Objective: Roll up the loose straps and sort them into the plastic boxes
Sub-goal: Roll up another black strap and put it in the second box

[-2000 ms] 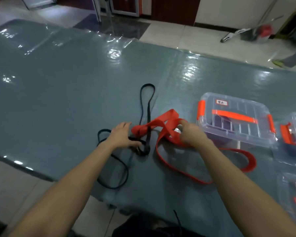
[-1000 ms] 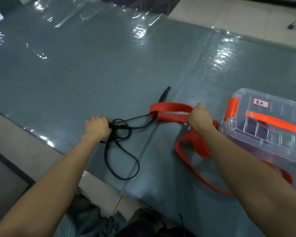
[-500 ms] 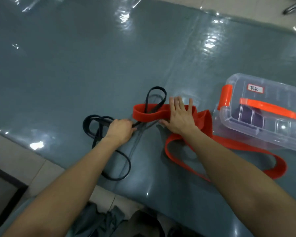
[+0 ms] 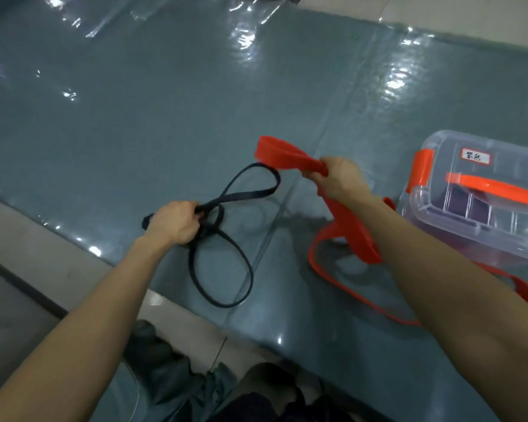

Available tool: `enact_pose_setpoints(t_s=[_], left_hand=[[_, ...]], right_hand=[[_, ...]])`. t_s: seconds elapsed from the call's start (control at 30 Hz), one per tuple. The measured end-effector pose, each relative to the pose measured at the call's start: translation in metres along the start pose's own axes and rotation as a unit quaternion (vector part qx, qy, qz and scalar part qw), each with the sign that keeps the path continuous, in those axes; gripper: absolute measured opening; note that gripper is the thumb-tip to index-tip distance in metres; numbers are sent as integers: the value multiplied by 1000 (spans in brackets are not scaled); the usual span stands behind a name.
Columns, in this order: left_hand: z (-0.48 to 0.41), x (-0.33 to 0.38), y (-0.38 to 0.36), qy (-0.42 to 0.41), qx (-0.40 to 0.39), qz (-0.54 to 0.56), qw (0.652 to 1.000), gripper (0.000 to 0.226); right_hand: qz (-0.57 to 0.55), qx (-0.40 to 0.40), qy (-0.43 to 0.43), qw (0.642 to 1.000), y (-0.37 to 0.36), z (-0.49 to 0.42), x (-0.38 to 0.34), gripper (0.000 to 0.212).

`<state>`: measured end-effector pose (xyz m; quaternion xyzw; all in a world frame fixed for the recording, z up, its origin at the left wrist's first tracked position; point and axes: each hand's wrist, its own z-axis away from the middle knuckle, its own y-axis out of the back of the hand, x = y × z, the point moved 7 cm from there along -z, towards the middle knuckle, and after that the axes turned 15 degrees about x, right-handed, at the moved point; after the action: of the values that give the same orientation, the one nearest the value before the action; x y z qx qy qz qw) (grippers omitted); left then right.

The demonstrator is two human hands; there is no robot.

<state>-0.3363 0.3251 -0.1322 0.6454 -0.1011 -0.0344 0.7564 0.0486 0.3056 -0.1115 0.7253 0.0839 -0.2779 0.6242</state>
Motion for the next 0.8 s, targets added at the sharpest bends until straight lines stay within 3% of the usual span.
enact_pose_setpoints(t_s=[0.1,0.27,0.37,0.47,0.5,0.57,0.63,0.73,0.8], left_hand=[[-3,-3,11,66,5,110,992,24],[-5,24,39,103,109,289,945,25],[-11,39,50,78,151,324,931,25],[-11,40,42,34,144,269,952,26],[-9,38,35,19,130,242,961,28],[2,34,19,-27,94,174,980,33],[18,30,-10,-93,37,61,993,56],[57,15,-62,-132,-114,-76,982,135],[77,9,-84,-145,-156,-121,970,170]], right_hand=[[63,114,36,991,51,-10,-18,44],[91,231,115,962,101,24,-49,26],[157,124,148,969,76,67,-29,25],[348,-93,178,916,23,110,13,33],[368,-125,177,904,13,120,20,34],[345,-104,161,919,6,128,17,34],[334,-63,150,929,3,130,5,32],[326,-32,155,932,-11,141,-14,46],[310,-28,166,936,-22,150,-32,64]])
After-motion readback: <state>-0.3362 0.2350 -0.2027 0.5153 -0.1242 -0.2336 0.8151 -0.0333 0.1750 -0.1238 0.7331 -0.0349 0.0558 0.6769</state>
